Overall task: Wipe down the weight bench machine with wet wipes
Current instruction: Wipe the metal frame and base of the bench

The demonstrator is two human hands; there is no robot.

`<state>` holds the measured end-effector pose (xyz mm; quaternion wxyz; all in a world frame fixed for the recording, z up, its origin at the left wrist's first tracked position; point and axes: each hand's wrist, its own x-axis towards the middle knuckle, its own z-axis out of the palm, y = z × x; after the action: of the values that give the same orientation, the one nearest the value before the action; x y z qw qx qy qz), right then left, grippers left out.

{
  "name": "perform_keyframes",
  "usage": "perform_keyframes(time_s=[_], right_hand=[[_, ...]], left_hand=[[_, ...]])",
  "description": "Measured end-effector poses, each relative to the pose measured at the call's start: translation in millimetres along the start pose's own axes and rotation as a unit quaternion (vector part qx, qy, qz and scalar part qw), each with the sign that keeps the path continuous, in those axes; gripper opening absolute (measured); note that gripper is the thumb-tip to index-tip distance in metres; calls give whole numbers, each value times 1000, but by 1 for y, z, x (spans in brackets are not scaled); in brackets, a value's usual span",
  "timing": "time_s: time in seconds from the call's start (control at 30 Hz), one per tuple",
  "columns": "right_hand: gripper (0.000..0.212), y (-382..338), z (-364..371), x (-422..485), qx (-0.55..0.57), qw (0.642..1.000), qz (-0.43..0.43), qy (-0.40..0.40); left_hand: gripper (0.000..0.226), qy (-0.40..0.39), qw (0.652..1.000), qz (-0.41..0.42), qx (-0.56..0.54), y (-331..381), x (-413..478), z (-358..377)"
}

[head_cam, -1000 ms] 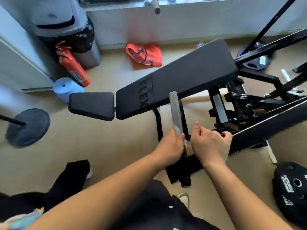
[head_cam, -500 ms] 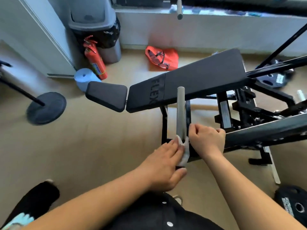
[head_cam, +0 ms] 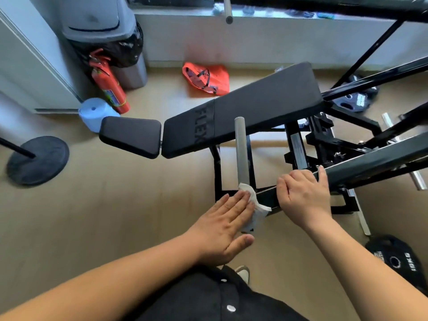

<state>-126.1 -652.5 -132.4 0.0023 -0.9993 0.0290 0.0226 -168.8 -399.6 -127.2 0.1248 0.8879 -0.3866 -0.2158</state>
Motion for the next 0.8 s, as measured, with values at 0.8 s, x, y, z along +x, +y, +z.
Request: perform_keyframes(time_s=[0.8], right_hand=[[75,8,-10,-1,76,996,-25,-33]], left_hand=[[74,11,999,1,51,29,31,-2]])
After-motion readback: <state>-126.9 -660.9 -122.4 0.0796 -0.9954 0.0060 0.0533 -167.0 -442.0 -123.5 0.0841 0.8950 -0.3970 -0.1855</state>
